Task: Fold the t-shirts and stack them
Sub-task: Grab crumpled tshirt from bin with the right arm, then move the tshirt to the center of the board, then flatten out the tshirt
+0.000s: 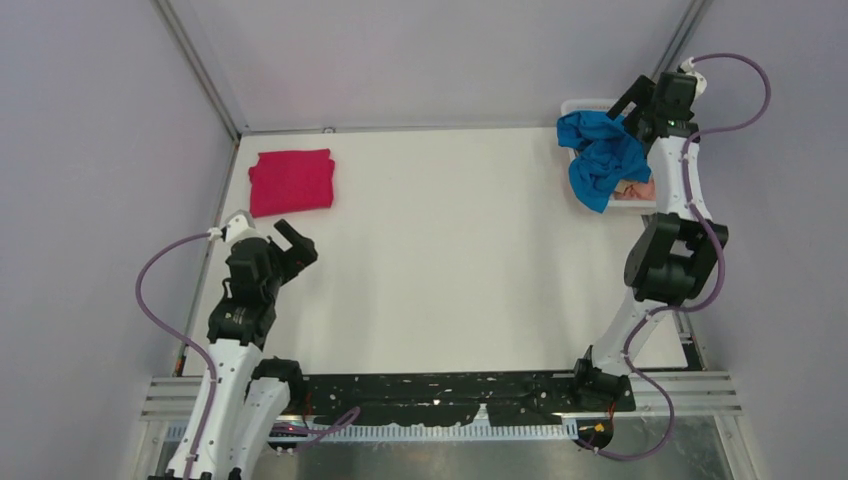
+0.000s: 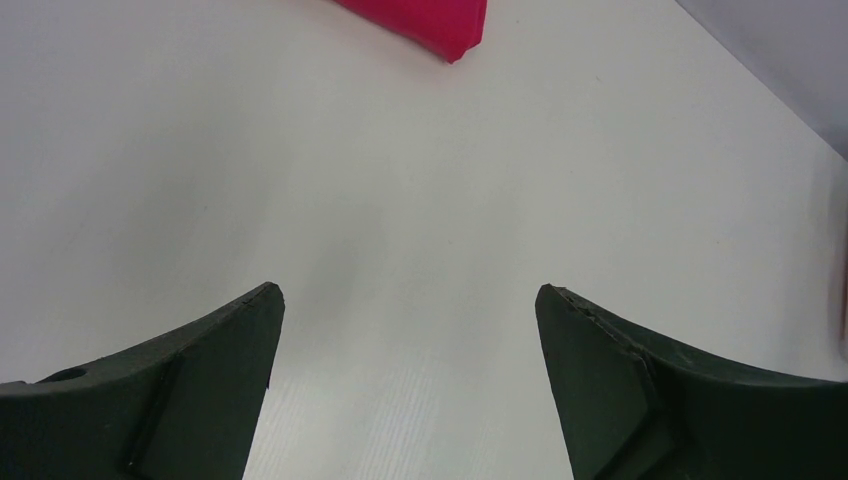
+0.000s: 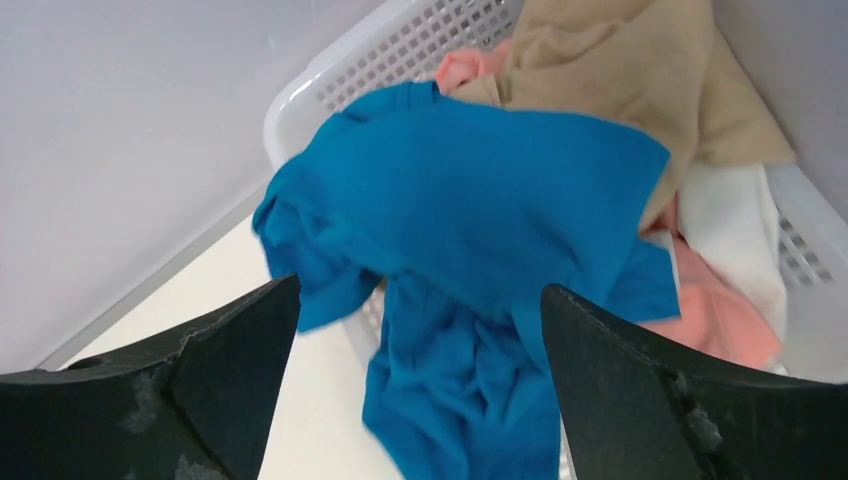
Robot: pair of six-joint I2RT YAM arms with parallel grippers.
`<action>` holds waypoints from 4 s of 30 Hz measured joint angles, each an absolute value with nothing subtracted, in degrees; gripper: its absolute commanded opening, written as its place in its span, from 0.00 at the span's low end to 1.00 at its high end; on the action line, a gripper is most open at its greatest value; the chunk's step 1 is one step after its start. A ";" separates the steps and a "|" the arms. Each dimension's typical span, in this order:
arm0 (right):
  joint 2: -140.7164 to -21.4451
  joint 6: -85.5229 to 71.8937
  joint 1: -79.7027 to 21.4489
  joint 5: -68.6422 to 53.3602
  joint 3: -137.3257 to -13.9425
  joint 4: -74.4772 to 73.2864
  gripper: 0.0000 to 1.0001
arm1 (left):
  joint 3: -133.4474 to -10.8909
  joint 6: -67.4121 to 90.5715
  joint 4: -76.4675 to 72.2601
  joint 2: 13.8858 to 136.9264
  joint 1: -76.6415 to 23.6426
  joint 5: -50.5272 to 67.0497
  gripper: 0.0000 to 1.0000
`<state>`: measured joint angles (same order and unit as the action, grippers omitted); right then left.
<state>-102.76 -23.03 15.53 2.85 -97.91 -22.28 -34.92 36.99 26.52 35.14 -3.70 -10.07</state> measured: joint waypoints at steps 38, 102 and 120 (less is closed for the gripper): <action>-93.62 -14.83 -17.82 5.19 -120.46 -22.20 0.05 | -34.13 36.88 26.28 27.68 -3.75 -10.50 0.99; -50.06 -24.60 -28.45 22.06 -33.95 -11.53 0.95 | -85.23 41.25 47.55 114.63 -13.61 -6.15 0.85; -47.13 -25.26 -28.45 22.76 -32.12 -10.63 0.95 | -84.14 47.42 52.71 116.55 -14.37 -4.25 0.00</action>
